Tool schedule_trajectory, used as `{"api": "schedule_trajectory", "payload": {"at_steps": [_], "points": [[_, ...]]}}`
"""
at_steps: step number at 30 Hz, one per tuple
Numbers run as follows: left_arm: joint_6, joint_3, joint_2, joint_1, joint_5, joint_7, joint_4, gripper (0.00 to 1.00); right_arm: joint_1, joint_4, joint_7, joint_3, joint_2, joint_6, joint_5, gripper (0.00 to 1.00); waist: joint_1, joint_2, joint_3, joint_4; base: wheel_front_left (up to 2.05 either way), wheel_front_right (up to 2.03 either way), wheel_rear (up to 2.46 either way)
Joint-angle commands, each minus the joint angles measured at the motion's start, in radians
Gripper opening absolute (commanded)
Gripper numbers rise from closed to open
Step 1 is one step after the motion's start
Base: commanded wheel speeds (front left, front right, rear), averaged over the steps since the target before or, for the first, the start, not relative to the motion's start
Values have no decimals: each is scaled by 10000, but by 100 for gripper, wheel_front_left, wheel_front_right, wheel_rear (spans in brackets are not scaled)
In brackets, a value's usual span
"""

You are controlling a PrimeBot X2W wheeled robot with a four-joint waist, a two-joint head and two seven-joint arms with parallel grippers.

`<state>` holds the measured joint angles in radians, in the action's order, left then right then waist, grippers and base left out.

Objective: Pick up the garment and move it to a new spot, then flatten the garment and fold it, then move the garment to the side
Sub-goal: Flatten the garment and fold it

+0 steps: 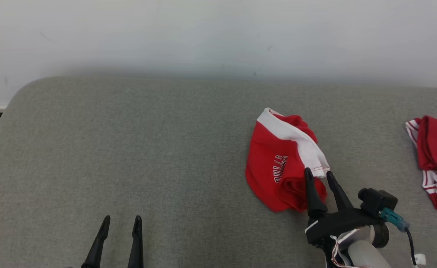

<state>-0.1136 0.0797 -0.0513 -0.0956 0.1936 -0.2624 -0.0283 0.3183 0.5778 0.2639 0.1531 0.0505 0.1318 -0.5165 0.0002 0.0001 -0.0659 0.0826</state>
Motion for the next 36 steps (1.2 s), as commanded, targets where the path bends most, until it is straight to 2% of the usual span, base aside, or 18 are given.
{"api": "schedule_trajectory", "payload": {"at_steps": [1,5,6,8,9,16,19,23,29,32,36], "points": [[-21,18,13,203,2,-29,-52,100,396,533,0,79,-1,-26,-203,100,-2,-1,-331,316,0,0,0],[-80,58,15,377,20,-29,-124,100,1005,1338,0,257,-4,-26,-315,100,-2,-1,-478,495,0,0,0],[-89,56,13,404,31,-29,-130,100,1116,1411,0,315,-4,-26,-278,96,-2,-1,-492,530,0,0,0],[-100,29,13,433,59,-29,-144,100,1256,1404,0,393,-1,-26,-171,20,-2,-1,-492,574,0,0,0],[-102,12,15,431,71,-29,-153,100,1286,1317,0,435,-2,-26,-86,0,-2,-1,-462,583,0,0,0],[-18,-14,15,214,169,-29,-212,100,1321,693,0,719,-4,-26,690,0,-2,-1,-76,534,0,0,0],[18,43,15,143,179,-29,-242,100,1457,195,2,1321,-14,-26,943,0,-2,-1,213,480,0,0,0],[86,175,14,53,157,-29,-256,100,1832,-556,2,2579,-4,-26,582,0,-2,-1,611,408,0,0,0],[212,337,14,0,113,-29,-195,100,3287,-1714,0,4139,-4,-26,-136,0,-2,-1,878,350,0,0,0],[231,391,14,-3,88,-29,-183,100,4168,-2365,2,4373,-1,-26,-545,0,-2,-1,922,342,0,0,0],[253,427,14,-20,75,-29,-178,100,4783,-2827,-1,4036,41,-26,-609,0,-2,-1,961,333,0,0,0]]}}
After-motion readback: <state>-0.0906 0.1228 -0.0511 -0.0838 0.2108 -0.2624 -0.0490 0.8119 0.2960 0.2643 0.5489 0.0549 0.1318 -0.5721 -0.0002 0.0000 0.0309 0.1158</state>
